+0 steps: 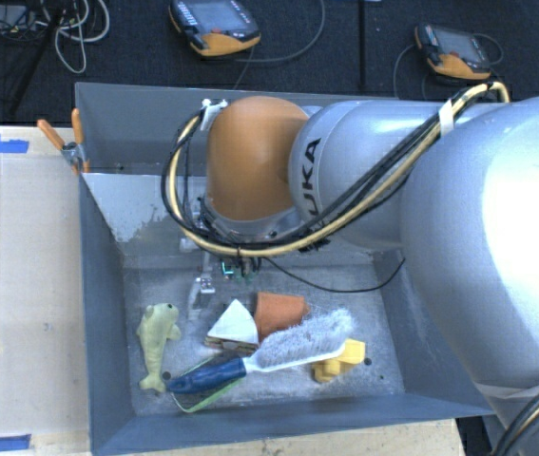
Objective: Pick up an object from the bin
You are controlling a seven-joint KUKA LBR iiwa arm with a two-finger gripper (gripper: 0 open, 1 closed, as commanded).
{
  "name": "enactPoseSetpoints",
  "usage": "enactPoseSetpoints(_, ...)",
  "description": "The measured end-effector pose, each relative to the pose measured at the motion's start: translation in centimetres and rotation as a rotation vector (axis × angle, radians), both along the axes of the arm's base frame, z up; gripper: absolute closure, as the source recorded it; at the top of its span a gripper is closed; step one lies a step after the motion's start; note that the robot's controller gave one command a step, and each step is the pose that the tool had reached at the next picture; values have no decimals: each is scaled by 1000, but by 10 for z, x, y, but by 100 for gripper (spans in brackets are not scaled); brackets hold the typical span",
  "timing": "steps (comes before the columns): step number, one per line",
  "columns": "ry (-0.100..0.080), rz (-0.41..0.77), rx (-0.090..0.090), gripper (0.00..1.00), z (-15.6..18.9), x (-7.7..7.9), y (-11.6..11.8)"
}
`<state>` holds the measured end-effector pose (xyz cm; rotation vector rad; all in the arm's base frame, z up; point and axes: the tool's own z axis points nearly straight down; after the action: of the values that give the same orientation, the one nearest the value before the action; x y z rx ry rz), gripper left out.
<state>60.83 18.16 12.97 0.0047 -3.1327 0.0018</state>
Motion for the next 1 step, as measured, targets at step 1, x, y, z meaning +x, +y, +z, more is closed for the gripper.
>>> enactPoseSetpoints(1,-7,-3,1,0,5,2,-1)
